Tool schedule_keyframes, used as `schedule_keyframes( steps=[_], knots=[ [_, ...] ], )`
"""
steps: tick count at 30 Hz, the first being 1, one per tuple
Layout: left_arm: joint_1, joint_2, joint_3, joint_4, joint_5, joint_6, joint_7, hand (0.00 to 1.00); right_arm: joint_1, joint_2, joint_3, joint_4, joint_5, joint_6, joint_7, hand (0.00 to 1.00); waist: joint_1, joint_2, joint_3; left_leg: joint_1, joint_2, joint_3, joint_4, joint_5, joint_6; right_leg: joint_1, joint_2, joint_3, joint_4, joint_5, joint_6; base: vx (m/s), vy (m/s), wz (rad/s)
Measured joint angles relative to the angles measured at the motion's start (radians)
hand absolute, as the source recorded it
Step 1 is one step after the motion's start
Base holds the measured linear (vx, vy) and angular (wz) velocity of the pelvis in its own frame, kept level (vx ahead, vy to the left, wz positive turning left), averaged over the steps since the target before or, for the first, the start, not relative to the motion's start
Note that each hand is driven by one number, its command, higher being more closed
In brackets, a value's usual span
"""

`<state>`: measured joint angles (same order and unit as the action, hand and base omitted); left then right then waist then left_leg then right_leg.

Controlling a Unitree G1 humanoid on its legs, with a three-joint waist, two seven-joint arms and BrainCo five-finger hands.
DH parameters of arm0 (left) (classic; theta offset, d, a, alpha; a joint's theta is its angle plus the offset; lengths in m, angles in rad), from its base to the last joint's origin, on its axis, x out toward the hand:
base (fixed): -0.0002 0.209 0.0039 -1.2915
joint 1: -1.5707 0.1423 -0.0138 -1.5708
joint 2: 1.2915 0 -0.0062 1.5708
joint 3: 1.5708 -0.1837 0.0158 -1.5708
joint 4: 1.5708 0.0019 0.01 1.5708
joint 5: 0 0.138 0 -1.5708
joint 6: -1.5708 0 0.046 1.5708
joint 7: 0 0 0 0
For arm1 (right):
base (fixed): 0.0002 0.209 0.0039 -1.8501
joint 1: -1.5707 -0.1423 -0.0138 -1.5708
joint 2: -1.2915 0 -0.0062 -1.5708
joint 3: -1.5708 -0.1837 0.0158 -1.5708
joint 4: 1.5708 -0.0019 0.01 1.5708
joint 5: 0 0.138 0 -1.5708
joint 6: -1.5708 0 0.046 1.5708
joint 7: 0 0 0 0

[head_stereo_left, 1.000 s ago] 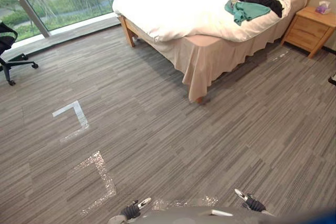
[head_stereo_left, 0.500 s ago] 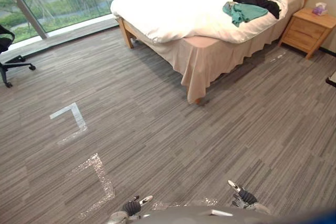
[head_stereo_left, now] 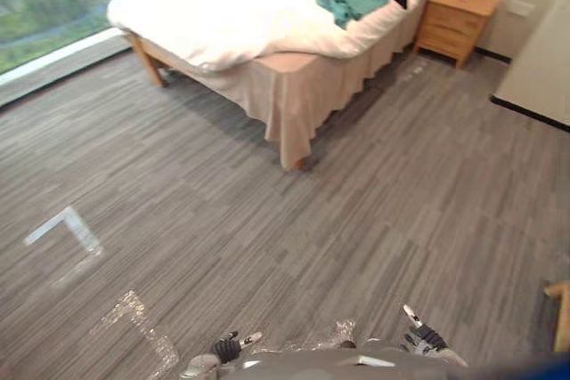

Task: Tidy the bed and pick cloth on bed and put in laundry

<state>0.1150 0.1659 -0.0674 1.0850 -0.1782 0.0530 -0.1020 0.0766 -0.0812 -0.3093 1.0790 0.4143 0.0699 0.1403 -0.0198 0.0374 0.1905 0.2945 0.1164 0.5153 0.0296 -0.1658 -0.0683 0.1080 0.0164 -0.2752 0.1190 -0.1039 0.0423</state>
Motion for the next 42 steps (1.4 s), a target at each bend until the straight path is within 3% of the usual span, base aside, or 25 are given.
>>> schedule_keyframes(
  steps=[1, 4, 5, 7, 9, 10, 11, 12, 15, 18, 19, 20, 21, 22, 23, 24, 27, 29, 30, 31, 33, 34, 37, 40, 42],
  knots=[
    [0.0, 0.001, 0.002, 0.0, 0.005, 0.0, 0.0, 0.0, 0.0, 0.0, 0.0, -0.001, -0.006, 0.0, 0.003, 0.0, -0.001, 0.003, 0.002, -0.002, 0.005, 0.004, 0.015, -0.01, 0.0, 0.001, 0.0, -0.012, 0.002, -0.008, 0.002, 0.0, -0.085, -0.34],
    [-0.003, -0.003, 0.031, 0.0, 0.013, -0.001, 0.019, 0.0, 0.003, -0.002, 0.013, -0.005, -0.028, 0.001, 0.006, 0.0, -0.007, -0.003, -0.006, -0.045, 0.053, 0.023, 0.153, -0.099, -0.021, -0.002, 0.004, -0.052, 0.021, -0.067, -0.052, 0.02, -0.125, -0.21],
    [0.006, -0.006, 0.032, 0.0, 0.009, -0.002, 0.024, 0.0, 0.003, -0.005, 0.015, -0.01, -0.041, 0.002, 0.008, 0.0, -0.014, 0.003, -0.01, -0.076, 0.081, 0.021, 0.246, -0.127, -0.046, -0.007, 0.007, -0.058, 0.025, -0.088, -0.084, 0.11, -0.128, -0.16],
    [0.016, -0.011, 0.035, -0.003, -0.009, -0.012, 0.023, 0.0, 0.003, -0.014, 0.018, -0.013, -0.1, 0.001, 0.017, 0.0, -0.017, 0.01, -0.017, -0.168, 0.138, 0.018, 0.461, -0.126, -0.045, -0.01, 0.002, -0.057, 0.024, -0.099, -0.101, 0.11, -0.093, -0.35],
    [0.025, -0.043, 0.059, -0.005, -0.03, -0.031, 0.02, 0.0, 0.001, -0.049, 0.026, -0.013, -0.14, 0.0, 0.035, 0.0, -0.018, 0.056, -0.032, -0.257, 0.204, -0.007, 0.662, -0.093, 0.003, -0.008, 0.012, -0.053, 0.024, -0.109, -0.11, 0.18, -0.029, -0.37],
    [0.027, -0.066, 0.064, -0.01, -0.045, -0.043, 0.016, 0.0, 0.002, -0.075, 0.047, -0.012, -0.159, -0.001, 0.052, 0.0, -0.024, 0.086, -0.032, -0.301, 0.236, -0.029, 0.772, -0.053, 0.037, 0.0, 0.021, -0.039, 0.023, -0.115, -0.111, 0.24, -0.002, -0.32],
    [0.028, -0.073, 0.071, -0.011, -0.061, -0.051, 0.015, 0.0, 0.007, -0.096, 0.073, -0.008, -0.177, 0.0, 0.056, 0.0, -0.024, 0.101, -0.03, -0.339, 0.251, -0.064, 0.858, 0.003, 0.052, 0.009, 0.026, -0.02, 0.021, -0.111, -0.111, 0.38, 0.037, -0.64],
    [0.031, -0.077, 0.077, -0.011, -0.092, -0.062, 0.01, 0.0, -0.001, -0.115, 0.11, 0.003, -0.21, 0.001, 0.057, 0.0, -0.014, 0.109, -0.031, -0.41, 0.22, -0.15, 0.955, 0.037, 0.026, 0.038, 0.013, 0.022, 0.018, -0.11, -0.118, 0.32, 0.053, -0.7],
    [0.023, -0.064, 0.08, -0.012, -0.158, -0.077, -0.021, 0.0, -0.04, -0.112, 0.142, 0.029, -0.244, 0.001, 0.064, 0.0, 0.01, 0.079, -0.023, -0.44, 0.111, -0.204, 0.842, -0.083, 0.024, 0.084, -0.035, 0.106, -0.016, -0.106, -0.116, 0.35, 0.044, -0.87],
    [0.023, -0.042, 0.08, -0.023, -0.236, -0.101, -0.067, 0.0, -0.061, -0.085, 0.143, 0.047, -0.243, 0.0, 0.073, 0.0, 0.022, 0.028, -0.007, -0.475, -0.013, -0.203, 0.588, -0.108, 0.036, 0.132, -0.099, 0.116, -0.019, -0.106, -0.116, 0.31, 0.073, -0.41],
    [0.02, -0.042, 0.08, -0.026, -0.243, -0.11, -0.077, 0.0, -0.065, -0.08, 0.144, 0.047, -0.243, -0.001, 0.074, 0.0, 0.031, 0.023, -0.005, -0.489, -0.049, -0.205, 0.488, -0.084, 0.032, 0.143, -0.113, 0.112, -0.019, -0.106, -0.115, 0.37, 0.131, -0.36],
    [0.021, -0.042, 0.08, -0.031, -0.242, -0.121, -0.092, 0.0, -0.067, -0.075, 0.146, 0.047, -0.242, -0.001, 0.076, 0.0, 0.042, 0.025, -0.006, -0.496, -0.082, -0.207, 0.328, 0.001, 0.04, 0.161, -0.122, 0.108, -0.02, -0.108, -0.089, 0.38, 0.172, -0.4],
    [0.032, -0.054, 0.078, -0.039, -0.24, -0.135, -0.097, 0.0, -0.058, -0.076, 0.151, 0.048, -0.242, -0.001, 0.082, 0.0, 0.043, 0.038, -0.011, -0.482, -0.082, -0.213, 0.164, 0.117, 0.033, 0.181, -0.111, 0.103, -0.026, -0.12, -0.038, 0.33, 0.173, -0.38],
    [0.039, -0.066, 0.078, -0.039, -0.24, -0.141, -0.098, 0.0, -0.054, -0.077, 0.155, 0.048, -0.242, -0.001, 0.085, 0.0, 0.043, 0.056, -0.022, -0.481, -0.065, -0.225, 0.105, 0.178, 0.031, 0.195, -0.092, 0.103, -0.035, -0.131, -0.019, 0.33, 0.226, -0.34],
    [0.044, -0.053, 0.098, -0.035, -0.241, -0.147, -0.106, 0.0, -0.054, -0.055, 0.158, 0.05, -0.241, -0.004, 0.086, 0.0, 0.049, 0.035, -0.028, -0.467, -0.083, -0.209, 0.117, 0.239, 0.128, 0.23, -0.108, 0.099, -0.054, -0.156, 0.019, 0.29, 0.21, -0.12],
    [0.03, -0.035, 0.097, -0.038, -0.235, -0.155, -0.102, 0.0, -0.051, -0.039, 0.17, 0.049, -0.242, -0.01, 0.092, 0.0, 0.052, 0.002, -0.041, -0.463, -0.116, -0.203, 0.104, 0.22, 0.125, 0.231, -0.137, 0.081, -0.059, -0.149, 0.03, 0.27, 0.201, -0.04],
    [0.004, -0.029, 0.081, -0.038, -0.233, -0.17, -0.094, 0.0, -0.05, -0.017, 0.171, 0.047, -0.244, -0.012, 0.082, 0.0, 0.067, -0.015, -0.04, -0.43, -0.165, -0.195, 0.078, 0.178, 0.152, 0.229, -0.184, 0.072, -0.027, -0.112, 0.069, 0.25, 0.203, 0.0],
    [0.005, -0.035, 0.067, -0.039, -0.212, -0.175, -0.087, 0.0, -0.05, -0.016, 0.167, 0.046, -0.261, -0.012, 0.054, 0.0, 0.067, -0.006, -0.049, -0.397, -0.186, -0.196, 0.045, 0.167, 0.163, 0.187, -0.208, 0.084, 0.085, -0.103, 0.085, 0.22, 0.188, 0.02],
    [0.007, -0.039, 0.061, -0.039, -0.194, -0.177, -0.082, 0.0, -0.052, -0.018, 0.162, 0.042, -0.262, -0.012, 0.042, 0.0, 0.067, -0.001, -0.051, -0.36, -0.194, -0.195, 0.016, 0.159, 0.166, 0.118, -0.231, 0.098, 0.258, -0.098, 0.098, 0.26, 0.211, -0.05],
    [0.011, -0.032, 0.044, -0.039, -0.184, -0.185, -0.073, 0.0, -0.051, -0.019, 0.153, 0.028, -0.261, -0.021, 0.023, 0.0, 0.066, -0.006, -0.05, -0.305, -0.204, -0.194, -0.015, 0.152, 0.164, 0.036, -0.266, 0.101, 0.481, -0.052, 0.132, 0.26, 0.198, -0.05],
    [0.014, -0.021, 0.024, -0.04, -0.182, -0.189, -0.063, 0.0, -0.051, -0.016, 0.149, 0.006, -0.26, -0.03, 0.006, 0.0, 0.062, -0.013, -0.044, -0.249, -0.208, -0.194, -0.029, 0.137, 0.159, -0.031, -0.307, 0.095, 0.679, -0.021, 0.117, 0.18, 0.091, -0.05],
    [0.013, -0.011, -0.009, -0.04, -0.182, -0.189, -0.049, 0.0, -0.051, -0.016, 0.14, -0.007, -0.26, -0.041, -0.002, 0.0, 0.06, -0.01, -0.038, -0.187, -0.207, -0.196, -0.032, 0.109, 0.144, -0.086, -0.353, 0.041, 0.834, -0.061, 0.091, 0.19, 0.065, -0.01],
    [-0.007, 0.002, -0.046, -0.041, -0.184, -0.178, -0.043, 0.0, -0.061, -0.013, 0.14, -0.014, -0.231, -0.058, -0.009, 0.0, 0.049, -0.017, -0.042, -0.116, -0.191, -0.206, -0.045, 0.08, 0.138, -0.155, -0.372, -0.051, 0.825, -0.14, 0.085, 0.24, 0.004, 0.08],
    [-0.033, -0.001, -0.052, -0.041, -0.185, -0.144, -0.041, 0.0, -0.079, -0.005, 0.14, -0.014, -0.178, -0.076, -0.005, 0.0, 0.029, -0.008, -0.034, -0.107, -0.144, -0.227, -0.026, 0.058, 0.108, -0.204, -0.312, -0.133, 0.584, -0.169, 0.08, 0.29, -0.139, 0.23],
    [-0.05, -0.002, -0.054, -0.041, -0.185, -0.125, -0.041, 0.0, -0.078, 0.007, 0.14, -0.014, -0.165, -0.078, -0.004, 0.0, 0.028, -0.022, -0.026, -0.094, -0.123, -0.245, -0.002, 0.048, 0.089, -0.207, -0.266, -0.158, 0.364, -0.136, 0.066, 0.29, -0.187, 0.25]
  ],
)
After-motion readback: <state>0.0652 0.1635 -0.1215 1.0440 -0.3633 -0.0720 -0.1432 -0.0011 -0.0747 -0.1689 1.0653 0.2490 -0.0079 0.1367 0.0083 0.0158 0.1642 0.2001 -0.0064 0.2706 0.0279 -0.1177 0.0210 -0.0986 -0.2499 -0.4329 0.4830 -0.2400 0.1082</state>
